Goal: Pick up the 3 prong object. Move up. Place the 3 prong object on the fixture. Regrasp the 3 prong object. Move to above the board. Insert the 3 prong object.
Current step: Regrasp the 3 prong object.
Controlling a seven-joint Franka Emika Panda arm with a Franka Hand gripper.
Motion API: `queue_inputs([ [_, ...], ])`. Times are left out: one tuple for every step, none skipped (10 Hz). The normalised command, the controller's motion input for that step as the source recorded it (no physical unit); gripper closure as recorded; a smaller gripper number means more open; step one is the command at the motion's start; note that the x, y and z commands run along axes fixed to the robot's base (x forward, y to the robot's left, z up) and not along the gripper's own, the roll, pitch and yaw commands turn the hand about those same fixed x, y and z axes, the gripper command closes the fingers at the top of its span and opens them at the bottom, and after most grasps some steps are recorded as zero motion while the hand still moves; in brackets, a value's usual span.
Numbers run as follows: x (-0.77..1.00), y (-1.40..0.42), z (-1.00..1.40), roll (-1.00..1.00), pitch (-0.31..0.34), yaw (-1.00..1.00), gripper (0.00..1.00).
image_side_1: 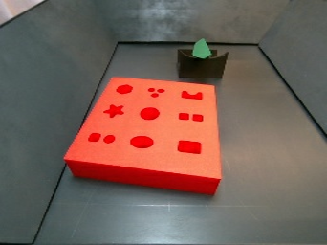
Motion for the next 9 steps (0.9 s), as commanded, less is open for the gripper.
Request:
queue_inputs([
  [0.01, -0.05, 0.04, 1.00, 0.044, 0.05, 0.00],
  [0.00, -0.05, 0.03, 1.00, 0.043, 0.05, 0.00],
  [0.00, -0.04, 0.02, 1.00, 0.041, 0.05, 0.00],
  [0.00, -0.03, 0.01, 1.00, 0.039, 0.05, 0.00],
  [0.00, -0.02, 0.01, 1.00, 0.037, 0.05, 0.00],
  [0.00, -0.02, 0.01, 1.00, 0.036, 0.05, 0.00],
  [0.01, -0.02, 0.01, 1.00, 0.035, 0.05, 0.00],
  [0.01, -0.02, 0.01, 1.00, 0.037, 0.05, 0.00],
  [0.01, -0.02, 0.01, 1.00, 0.045, 0.06, 0.00],
])
